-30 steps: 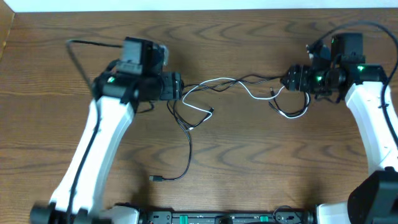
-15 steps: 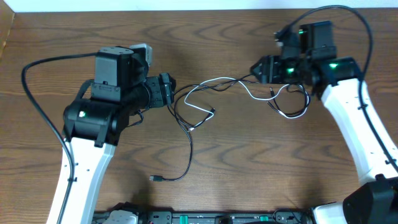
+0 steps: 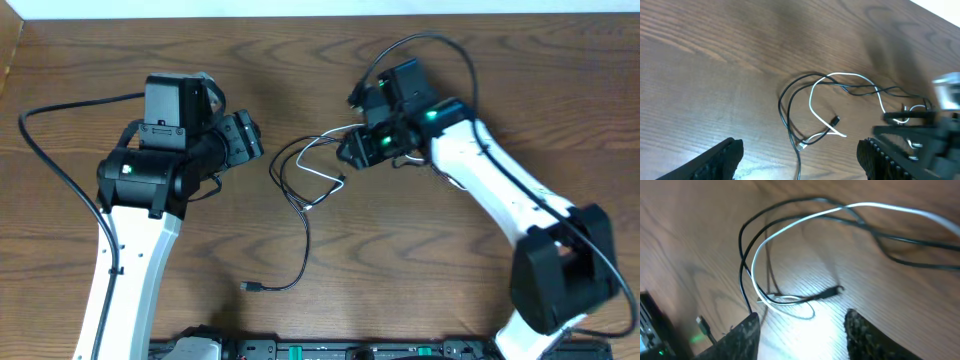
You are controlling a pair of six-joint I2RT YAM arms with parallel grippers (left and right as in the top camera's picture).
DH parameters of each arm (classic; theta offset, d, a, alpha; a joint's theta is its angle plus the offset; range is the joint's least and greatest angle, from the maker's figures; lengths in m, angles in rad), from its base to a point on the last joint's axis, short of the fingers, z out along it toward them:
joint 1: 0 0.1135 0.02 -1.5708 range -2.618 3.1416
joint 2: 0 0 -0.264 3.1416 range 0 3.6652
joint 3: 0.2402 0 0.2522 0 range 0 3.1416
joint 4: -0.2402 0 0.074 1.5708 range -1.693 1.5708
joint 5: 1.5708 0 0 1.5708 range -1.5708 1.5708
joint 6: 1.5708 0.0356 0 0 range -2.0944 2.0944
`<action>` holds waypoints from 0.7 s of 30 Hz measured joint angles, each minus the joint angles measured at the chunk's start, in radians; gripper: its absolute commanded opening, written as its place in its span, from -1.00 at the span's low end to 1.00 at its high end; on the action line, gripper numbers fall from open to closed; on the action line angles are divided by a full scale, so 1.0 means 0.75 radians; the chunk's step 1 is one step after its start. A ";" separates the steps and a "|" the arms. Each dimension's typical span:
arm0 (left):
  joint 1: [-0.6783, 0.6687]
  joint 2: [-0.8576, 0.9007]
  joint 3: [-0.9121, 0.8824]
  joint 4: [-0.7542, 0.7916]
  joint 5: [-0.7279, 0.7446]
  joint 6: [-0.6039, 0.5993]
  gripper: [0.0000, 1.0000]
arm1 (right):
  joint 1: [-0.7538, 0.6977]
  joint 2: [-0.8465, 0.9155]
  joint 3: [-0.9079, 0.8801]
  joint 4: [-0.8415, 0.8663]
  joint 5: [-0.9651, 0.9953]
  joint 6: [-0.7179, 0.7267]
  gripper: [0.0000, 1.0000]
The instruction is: Untangle cables
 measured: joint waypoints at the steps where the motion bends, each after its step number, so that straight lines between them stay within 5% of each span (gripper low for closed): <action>1: 0.000 0.000 0.000 -0.001 0.001 0.000 0.56 | 0.012 0.019 0.000 0.009 -0.008 -0.016 0.00; 8: 0.000 0.000 0.000 -0.002 0.014 -0.001 0.57 | 0.095 0.152 -0.002 0.093 -0.065 -0.129 -0.11; 15: -0.001 0.010 0.000 -0.002 0.023 -0.001 0.56 | 0.149 0.262 -0.003 0.202 -0.074 -0.140 -0.98; 21: 0.000 0.014 0.000 0.000 0.024 -0.024 0.56 | 0.135 0.269 0.003 0.209 -0.069 -0.104 -0.98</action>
